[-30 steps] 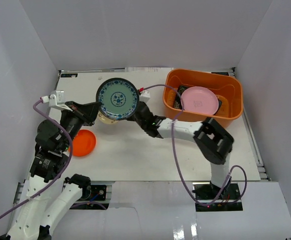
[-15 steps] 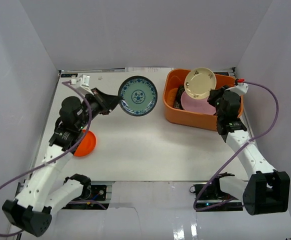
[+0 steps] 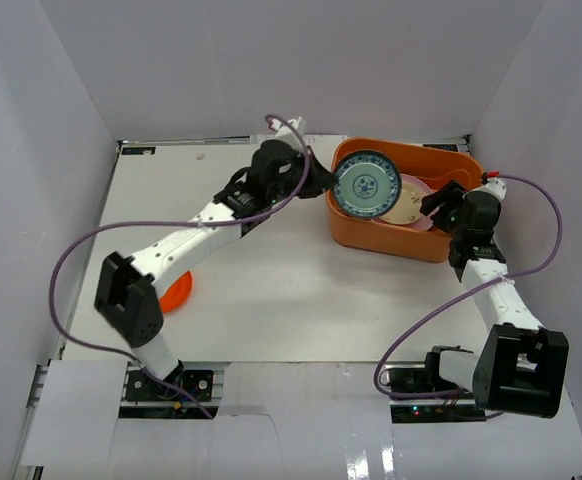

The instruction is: Place the plates into the plastic bin on the countertop

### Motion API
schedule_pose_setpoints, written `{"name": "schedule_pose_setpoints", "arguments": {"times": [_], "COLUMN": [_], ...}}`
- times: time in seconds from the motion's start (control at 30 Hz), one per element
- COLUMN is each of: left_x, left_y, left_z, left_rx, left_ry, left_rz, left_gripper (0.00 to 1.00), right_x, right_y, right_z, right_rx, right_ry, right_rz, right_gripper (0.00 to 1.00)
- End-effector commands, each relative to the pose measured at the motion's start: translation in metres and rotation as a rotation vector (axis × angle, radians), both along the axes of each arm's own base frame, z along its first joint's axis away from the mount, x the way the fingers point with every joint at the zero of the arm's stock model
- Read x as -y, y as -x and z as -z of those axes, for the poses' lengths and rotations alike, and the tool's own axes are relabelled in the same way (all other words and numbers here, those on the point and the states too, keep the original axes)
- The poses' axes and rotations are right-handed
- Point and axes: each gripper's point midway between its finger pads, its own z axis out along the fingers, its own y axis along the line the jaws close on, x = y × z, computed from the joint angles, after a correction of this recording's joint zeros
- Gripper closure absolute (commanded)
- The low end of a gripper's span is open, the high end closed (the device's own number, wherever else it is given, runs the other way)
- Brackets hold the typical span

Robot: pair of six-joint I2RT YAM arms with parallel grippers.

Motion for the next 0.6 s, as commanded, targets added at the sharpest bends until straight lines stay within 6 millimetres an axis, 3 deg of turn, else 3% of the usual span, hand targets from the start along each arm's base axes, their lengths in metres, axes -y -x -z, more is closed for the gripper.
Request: {"name": "schedule_pose_setpoints", "arguments": {"times": [0.0,0.03,0.07,0.1,0.13,0.17,0.2,0.23,0.37,0.5,0.53,0.57], "left_x": [0.031,0.037,0.051,0.061,0.069,0.079,0.088,0.094,0.118,0.133,0.135,0.136], "left_y": [-0.021,-0.030,-0.039,-0.045,-0.049,-0.055,-0.063,-0.067,-0.079,-0.082,-0.079,-0.079], "left_z": [-0.002,0.004,0.035,0.021,0.026,0.057,0.040,0.045,0.072,0.090,0.089,0.083], "left_rx": [0.027,0.028,-0.011,0.003,0.000,-0.038,-0.004,-0.001,-0.028,-0.055,-0.057,-0.043], "left_ry": [-0.052,-0.076,-0.122,-0.113,-0.127,-0.180,-0.161,-0.174,-0.206,-0.192,-0.186,-0.177], "left_rz": [-0.017,-0.035,-0.029,-0.024,-0.022,-0.018,-0.029,-0.027,-0.016,0.017,0.029,0.035], "left_gripper": [1.00,1.00,1.00,1.00,1.00,1.00,1.00,1.00,1.00,0.70,0.56,0.48], "right_x": [0.000,0.000,0.001,0.000,-0.002,-0.003,-0.006,-0.012,-0.032,-0.053,-0.057,-0.062], "right_y": [0.003,0.010,0.014,0.019,0.029,0.035,0.040,0.049,0.062,0.075,0.077,0.080], "right_z": [-0.043,-0.064,-0.075,-0.088,-0.108,-0.114,-0.123,-0.138,-0.147,-0.152,-0.156,-0.158], "right_rx": [0.090,0.141,0.165,0.196,0.250,0.257,0.281,0.325,0.328,0.344,0.352,0.359], "right_ry": [-0.036,-0.033,-0.031,-0.029,-0.024,-0.024,-0.024,-0.026,-0.031,-0.041,-0.037,-0.030], "right_rz": [-0.033,-0.035,-0.027,-0.029,-0.036,-0.039,-0.050,-0.079,-0.190,-0.309,-0.333,-0.358], "right_gripper": [0.28,0.28,0.28,0.33,0.36,0.45,0.50,0.53,0.53,0.46,0.45,0.42]}}
